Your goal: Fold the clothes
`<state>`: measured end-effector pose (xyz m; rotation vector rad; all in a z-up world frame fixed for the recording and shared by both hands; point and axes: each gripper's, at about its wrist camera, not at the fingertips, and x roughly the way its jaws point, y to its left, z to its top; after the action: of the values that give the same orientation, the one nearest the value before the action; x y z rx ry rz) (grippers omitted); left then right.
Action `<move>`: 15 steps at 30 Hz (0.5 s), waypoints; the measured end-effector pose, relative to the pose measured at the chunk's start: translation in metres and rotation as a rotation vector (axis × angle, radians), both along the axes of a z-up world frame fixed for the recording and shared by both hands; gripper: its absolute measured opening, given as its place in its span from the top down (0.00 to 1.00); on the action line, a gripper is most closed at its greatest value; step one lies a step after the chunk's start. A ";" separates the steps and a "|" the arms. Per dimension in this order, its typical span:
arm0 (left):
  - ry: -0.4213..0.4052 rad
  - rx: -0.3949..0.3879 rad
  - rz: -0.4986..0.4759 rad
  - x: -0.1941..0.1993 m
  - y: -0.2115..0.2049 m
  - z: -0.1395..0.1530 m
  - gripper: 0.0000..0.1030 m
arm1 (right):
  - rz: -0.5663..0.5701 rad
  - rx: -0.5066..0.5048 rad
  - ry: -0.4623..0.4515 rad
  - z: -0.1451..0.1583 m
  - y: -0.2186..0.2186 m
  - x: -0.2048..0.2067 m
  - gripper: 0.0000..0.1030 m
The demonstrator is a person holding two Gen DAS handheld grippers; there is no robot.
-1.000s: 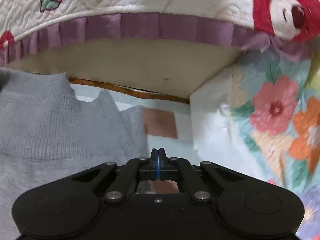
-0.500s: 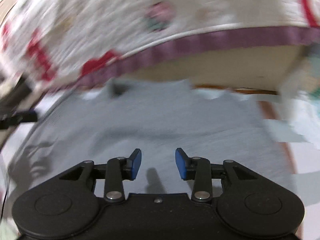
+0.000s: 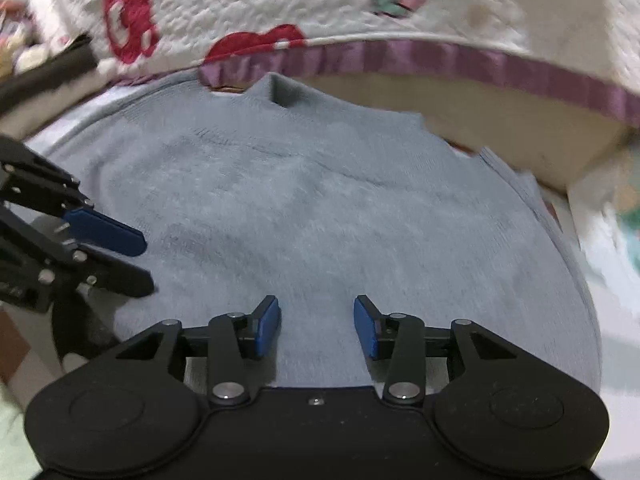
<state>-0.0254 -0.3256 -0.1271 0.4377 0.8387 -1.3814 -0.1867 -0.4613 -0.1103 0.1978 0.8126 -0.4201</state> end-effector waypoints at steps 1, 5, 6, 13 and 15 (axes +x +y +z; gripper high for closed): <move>0.003 0.001 0.004 0.001 0.000 0.000 0.66 | -0.040 0.038 -0.015 0.001 -0.004 -0.009 0.51; -0.009 0.004 0.009 0.001 -0.002 0.002 0.64 | -0.333 0.284 -0.214 -0.006 -0.034 -0.086 0.49; -0.014 0.005 0.010 0.001 -0.004 0.002 0.63 | -0.450 0.376 -0.289 -0.011 -0.043 -0.110 0.45; -0.012 0.013 0.022 0.001 -0.007 0.003 0.61 | -0.811 0.657 -0.468 -0.041 -0.065 -0.187 0.45; -0.009 0.013 0.024 0.002 -0.007 0.002 0.61 | -0.820 0.679 -0.480 -0.048 -0.066 -0.185 0.42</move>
<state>-0.0236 -0.3328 -0.1250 0.4424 0.8430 -1.3518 -0.3718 -0.5273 -0.1581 1.2427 0.3365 -0.8106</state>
